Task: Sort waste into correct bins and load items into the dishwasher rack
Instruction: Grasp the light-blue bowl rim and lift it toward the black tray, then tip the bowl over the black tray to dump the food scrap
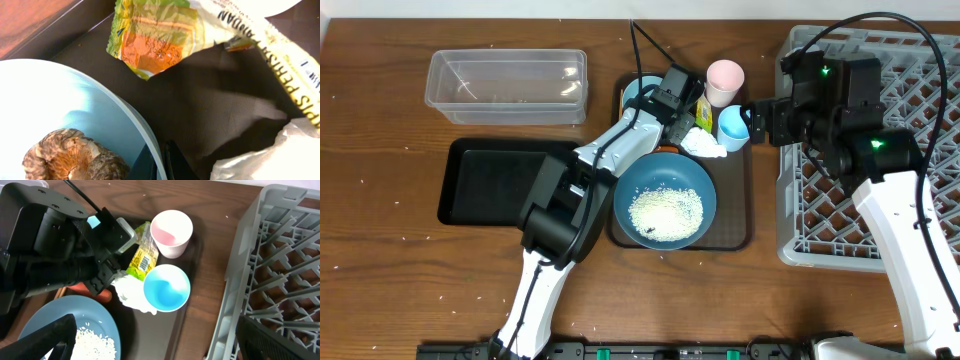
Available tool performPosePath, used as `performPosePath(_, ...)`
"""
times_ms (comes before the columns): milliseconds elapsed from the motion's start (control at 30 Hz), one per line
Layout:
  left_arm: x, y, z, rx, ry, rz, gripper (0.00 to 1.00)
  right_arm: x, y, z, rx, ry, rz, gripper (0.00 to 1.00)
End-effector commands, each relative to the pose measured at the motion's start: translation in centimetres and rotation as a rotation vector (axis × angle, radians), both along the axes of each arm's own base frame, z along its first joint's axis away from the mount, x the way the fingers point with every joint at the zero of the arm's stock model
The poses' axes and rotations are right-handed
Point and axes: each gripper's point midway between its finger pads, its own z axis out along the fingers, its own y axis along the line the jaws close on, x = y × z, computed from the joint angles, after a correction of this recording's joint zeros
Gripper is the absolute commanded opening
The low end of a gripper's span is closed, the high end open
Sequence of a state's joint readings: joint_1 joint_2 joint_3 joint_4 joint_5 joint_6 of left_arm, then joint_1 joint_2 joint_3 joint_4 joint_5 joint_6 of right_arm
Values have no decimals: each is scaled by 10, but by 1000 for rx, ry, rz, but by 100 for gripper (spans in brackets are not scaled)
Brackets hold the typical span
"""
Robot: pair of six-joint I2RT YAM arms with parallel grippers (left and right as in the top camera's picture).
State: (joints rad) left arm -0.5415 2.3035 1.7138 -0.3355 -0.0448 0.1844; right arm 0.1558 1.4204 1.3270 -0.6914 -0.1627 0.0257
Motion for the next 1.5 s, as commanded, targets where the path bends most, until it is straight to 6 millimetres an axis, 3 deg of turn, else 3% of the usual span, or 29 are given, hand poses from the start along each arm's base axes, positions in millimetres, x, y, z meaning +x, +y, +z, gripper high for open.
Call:
performPosePath(0, -1, 1, 33, -24, -30, 5, 6, 2, 3, 2, -2, -4, 2, 95)
performPosePath(233, -19, 12, 108, -47, -67, 5, 6, 2, 3, 2, -2, -5, 2, 95)
performPosePath(500, -68, 50, 153, -45, 46, 101, 6, 3, -1, 2, -17, -11, -14, 95)
performPosePath(733, -108, 102, 152, -167, 330, 205, 6, 3, -2, 2, -20, -11, -17, 95)
performPosePath(967, -111, 152, 156, -389, 490, 296, 6, 3, -2, 2, -22, -10, -19, 95)
performPosePath(1267, -131, 180, 165, -574, 609, 269, 6, 3, -2, 2, -23, -8, -19, 95)
performPosePath(1467, -141, 195, 149, -719, 660, 299, 6, 3, -2, 1, -23, -6, -19, 95)
